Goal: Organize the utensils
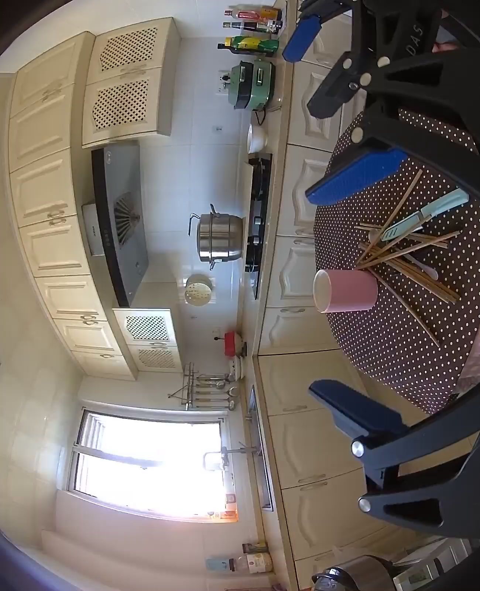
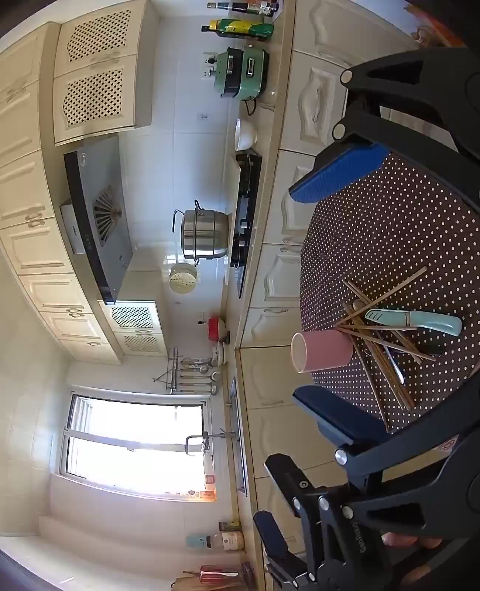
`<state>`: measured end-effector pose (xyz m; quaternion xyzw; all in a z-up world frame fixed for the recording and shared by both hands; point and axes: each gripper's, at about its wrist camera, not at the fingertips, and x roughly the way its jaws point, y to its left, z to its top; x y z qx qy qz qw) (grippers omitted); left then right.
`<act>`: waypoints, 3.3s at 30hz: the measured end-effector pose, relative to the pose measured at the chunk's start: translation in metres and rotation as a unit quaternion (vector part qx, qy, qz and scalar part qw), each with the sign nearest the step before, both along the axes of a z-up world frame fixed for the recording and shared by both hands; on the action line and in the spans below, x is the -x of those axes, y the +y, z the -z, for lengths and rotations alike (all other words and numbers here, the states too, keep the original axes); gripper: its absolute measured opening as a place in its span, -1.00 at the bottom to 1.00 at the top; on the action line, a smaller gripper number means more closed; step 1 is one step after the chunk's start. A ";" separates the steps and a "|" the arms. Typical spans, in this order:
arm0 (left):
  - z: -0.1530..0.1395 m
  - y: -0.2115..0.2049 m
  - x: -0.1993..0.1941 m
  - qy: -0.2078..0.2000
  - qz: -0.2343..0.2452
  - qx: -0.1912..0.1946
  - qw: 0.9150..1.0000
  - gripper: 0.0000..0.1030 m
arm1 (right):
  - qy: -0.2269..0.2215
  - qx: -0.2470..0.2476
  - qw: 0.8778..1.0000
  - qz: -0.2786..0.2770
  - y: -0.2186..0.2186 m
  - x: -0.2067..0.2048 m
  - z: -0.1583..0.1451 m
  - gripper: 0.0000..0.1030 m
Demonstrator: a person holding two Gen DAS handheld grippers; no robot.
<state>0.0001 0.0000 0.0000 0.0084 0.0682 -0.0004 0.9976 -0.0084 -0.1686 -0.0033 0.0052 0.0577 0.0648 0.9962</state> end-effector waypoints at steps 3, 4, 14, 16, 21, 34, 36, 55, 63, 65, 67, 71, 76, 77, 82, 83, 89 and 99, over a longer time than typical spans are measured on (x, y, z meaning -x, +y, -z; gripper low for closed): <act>0.000 0.000 0.000 0.002 -0.001 -0.001 1.000 0.82 | 0.002 0.001 1.000 0.002 0.001 -0.001 0.001 0.88; 0.000 0.000 0.000 0.002 -0.001 -0.001 1.000 0.82 | 0.003 0.001 1.000 0.001 0.001 -0.002 0.001 0.88; 0.001 0.000 -0.001 0.002 -0.002 -0.001 1.000 0.82 | 0.007 -0.001 1.000 0.000 0.007 -0.008 0.006 0.88; 0.004 -0.001 -0.001 0.002 -0.002 -0.002 1.000 0.82 | 0.007 -0.001 1.000 0.000 0.007 -0.008 0.006 0.88; 0.011 0.000 -0.007 0.002 -0.003 -0.004 1.000 0.82 | 0.007 0.001 1.000 -0.001 0.007 -0.007 0.010 0.88; 0.011 0.000 -0.004 0.002 -0.003 -0.003 1.000 0.82 | 0.009 0.001 1.000 -0.002 0.007 -0.008 0.012 0.88; 0.012 0.002 -0.004 0.003 -0.003 -0.003 1.000 0.82 | 0.009 0.001 1.000 -0.001 0.006 -0.008 0.011 0.88; 0.017 0.003 -0.005 0.005 -0.002 -0.004 1.000 0.82 | 0.013 -0.001 1.000 -0.002 0.005 -0.006 0.013 0.88; 0.018 0.003 -0.006 0.009 -0.002 -0.003 1.000 0.82 | 0.015 0.000 1.000 -0.002 0.004 -0.006 0.014 0.88; 0.018 0.002 -0.007 0.011 -0.003 -0.004 1.000 0.82 | 0.017 0.000 1.000 -0.002 0.004 -0.006 0.015 0.88; 0.017 0.002 -0.007 0.011 -0.003 -0.004 1.000 0.82 | 0.017 0.000 1.000 -0.002 0.004 -0.006 0.015 0.88; 0.017 0.002 -0.006 0.011 -0.003 -0.004 1.000 0.82 | 0.018 0.000 1.000 -0.002 0.005 -0.007 0.015 0.88; 0.017 0.002 -0.007 0.012 -0.002 -0.004 1.000 0.82 | 0.019 0.000 1.000 -0.003 0.004 -0.008 0.014 0.88; 0.017 0.002 -0.007 0.011 -0.003 -0.004 1.000 0.82 | 0.019 0.000 1.000 -0.003 0.004 -0.008 0.015 0.88; 0.018 0.004 -0.009 0.015 -0.002 -0.003 1.000 0.82 | 0.023 0.000 1.000 -0.003 0.006 -0.012 0.014 0.88; 0.018 0.004 -0.010 0.016 -0.003 -0.002 1.000 0.82 | 0.023 0.000 1.000 -0.003 0.006 -0.012 0.014 0.88; 0.018 0.004 -0.017 0.022 -0.003 -0.003 1.000 0.82 | 0.029 0.000 1.000 -0.004 0.007 -0.017 0.015 0.88; 0.022 0.004 -0.029 0.035 -0.004 -0.007 0.999 0.82 | 0.042 -0.002 0.999 -0.006 0.006 -0.028 0.020 0.88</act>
